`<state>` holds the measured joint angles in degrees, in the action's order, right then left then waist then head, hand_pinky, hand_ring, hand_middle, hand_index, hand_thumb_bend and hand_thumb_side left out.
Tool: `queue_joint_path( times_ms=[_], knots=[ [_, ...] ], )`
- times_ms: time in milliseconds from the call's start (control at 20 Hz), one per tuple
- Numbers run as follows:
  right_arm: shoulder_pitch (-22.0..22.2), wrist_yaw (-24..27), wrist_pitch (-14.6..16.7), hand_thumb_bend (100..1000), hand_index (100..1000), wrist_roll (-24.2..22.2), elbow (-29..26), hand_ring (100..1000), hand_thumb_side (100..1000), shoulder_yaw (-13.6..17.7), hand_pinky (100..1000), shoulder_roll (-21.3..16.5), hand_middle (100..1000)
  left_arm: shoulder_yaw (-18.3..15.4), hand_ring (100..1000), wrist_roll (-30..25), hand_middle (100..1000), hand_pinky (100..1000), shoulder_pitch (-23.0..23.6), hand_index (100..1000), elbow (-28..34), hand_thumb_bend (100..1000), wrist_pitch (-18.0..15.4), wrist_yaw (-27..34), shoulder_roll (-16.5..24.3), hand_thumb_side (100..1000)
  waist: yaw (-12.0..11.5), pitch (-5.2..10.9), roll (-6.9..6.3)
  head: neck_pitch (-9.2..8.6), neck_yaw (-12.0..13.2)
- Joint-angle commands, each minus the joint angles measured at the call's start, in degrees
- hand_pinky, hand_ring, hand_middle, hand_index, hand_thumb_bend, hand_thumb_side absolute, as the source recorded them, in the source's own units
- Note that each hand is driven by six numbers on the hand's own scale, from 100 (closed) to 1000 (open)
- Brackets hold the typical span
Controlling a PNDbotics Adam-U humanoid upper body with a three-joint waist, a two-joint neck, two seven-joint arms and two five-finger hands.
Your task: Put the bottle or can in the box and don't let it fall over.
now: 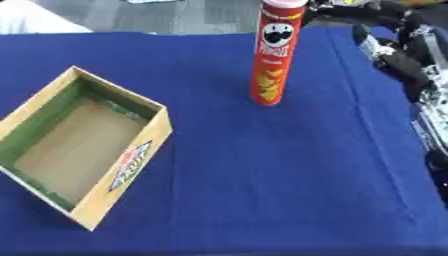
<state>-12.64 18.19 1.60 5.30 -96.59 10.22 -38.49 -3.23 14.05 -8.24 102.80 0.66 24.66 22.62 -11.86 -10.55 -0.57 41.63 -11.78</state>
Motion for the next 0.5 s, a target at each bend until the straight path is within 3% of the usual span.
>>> queue_joint_path(
  times_ms=[50, 500],
  knots=[
    [-0.8, -1.1, -0.3, 439, 900, -1.3, -0.2, 984, 271, 0.5, 856, -1.5, 1000, -0.5, 918, 0.0, 893, 735, -0.4, 855, 1.0, 513, -0.1, -0.4, 1.1, 905, -0.1, 1.01, 0.09, -1.1, -0.2],
    [-1.2, -3.3, -2.5, 519, 902, -6.2, 0.4, 1000, 100, -0.3, 877, -1.5, 1000, -0.5, 921, 0.0, 894, 735, -0.3, 854, 0.9, 513, 0.0, -0.4, 1.0, 905, -0.2, 0.99, 0.07, -2.65, -0.6]
  ],
)
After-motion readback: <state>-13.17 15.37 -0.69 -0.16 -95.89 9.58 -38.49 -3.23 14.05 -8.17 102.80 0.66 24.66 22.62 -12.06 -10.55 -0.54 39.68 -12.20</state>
